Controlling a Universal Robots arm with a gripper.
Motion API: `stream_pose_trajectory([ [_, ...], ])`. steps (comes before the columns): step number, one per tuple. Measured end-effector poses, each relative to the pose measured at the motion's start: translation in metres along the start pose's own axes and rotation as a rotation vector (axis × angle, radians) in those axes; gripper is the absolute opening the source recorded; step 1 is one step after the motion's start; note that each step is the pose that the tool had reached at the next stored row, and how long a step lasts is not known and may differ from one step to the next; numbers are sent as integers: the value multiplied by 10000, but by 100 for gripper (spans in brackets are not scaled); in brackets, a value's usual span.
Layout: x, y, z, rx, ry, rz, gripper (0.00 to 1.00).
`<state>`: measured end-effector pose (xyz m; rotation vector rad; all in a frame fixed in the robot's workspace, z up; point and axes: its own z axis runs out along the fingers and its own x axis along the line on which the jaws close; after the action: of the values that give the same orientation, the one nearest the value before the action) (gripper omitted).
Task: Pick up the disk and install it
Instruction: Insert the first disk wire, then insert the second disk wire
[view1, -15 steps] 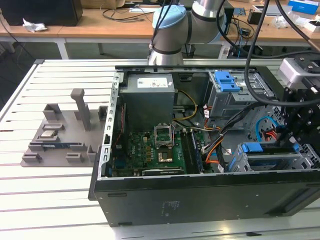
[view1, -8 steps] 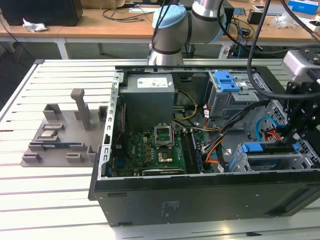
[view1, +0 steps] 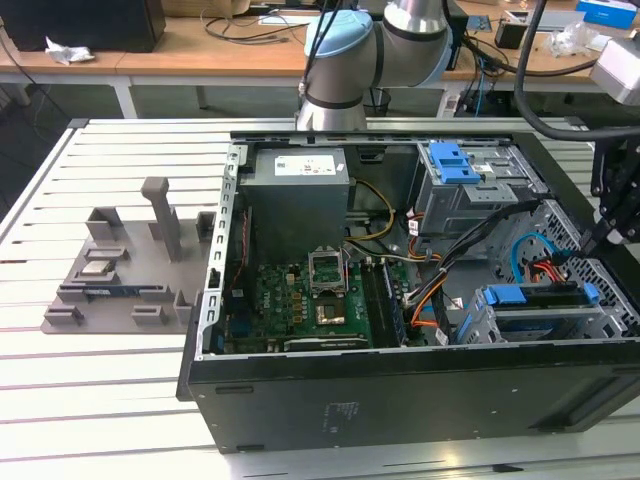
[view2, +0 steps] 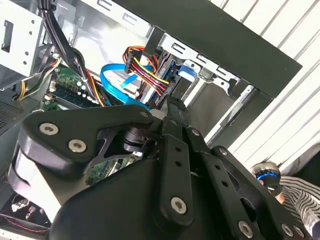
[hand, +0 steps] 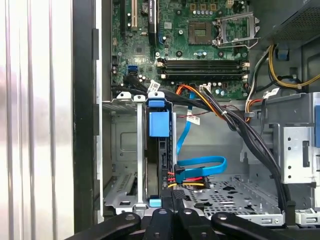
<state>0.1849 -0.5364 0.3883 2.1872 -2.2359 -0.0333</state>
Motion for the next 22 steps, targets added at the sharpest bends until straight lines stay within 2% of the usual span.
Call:
stream_pose_trajectory([
  [3,0,0,-2,0,3,0,11],
  [6,-5,6,-5,1,6,0,30],
  [8,-47,103,17,0,2,1,30],
  [11,-55,125,79,0,3,0,30],
  [12,-60,136,153,0,5,-3,30],
  [13,-62,136,164,0,4,-13,30],
  [15,-62,136,164,0,4,-20,16],
  [16,-62,136,164,0,5,-22,16],
  [17,-62,136,164,0,5,-26,11],
  [19,-61,136,164,0,4,-28,11],
  [22,-4,186,168,0,10,-32,11],
])
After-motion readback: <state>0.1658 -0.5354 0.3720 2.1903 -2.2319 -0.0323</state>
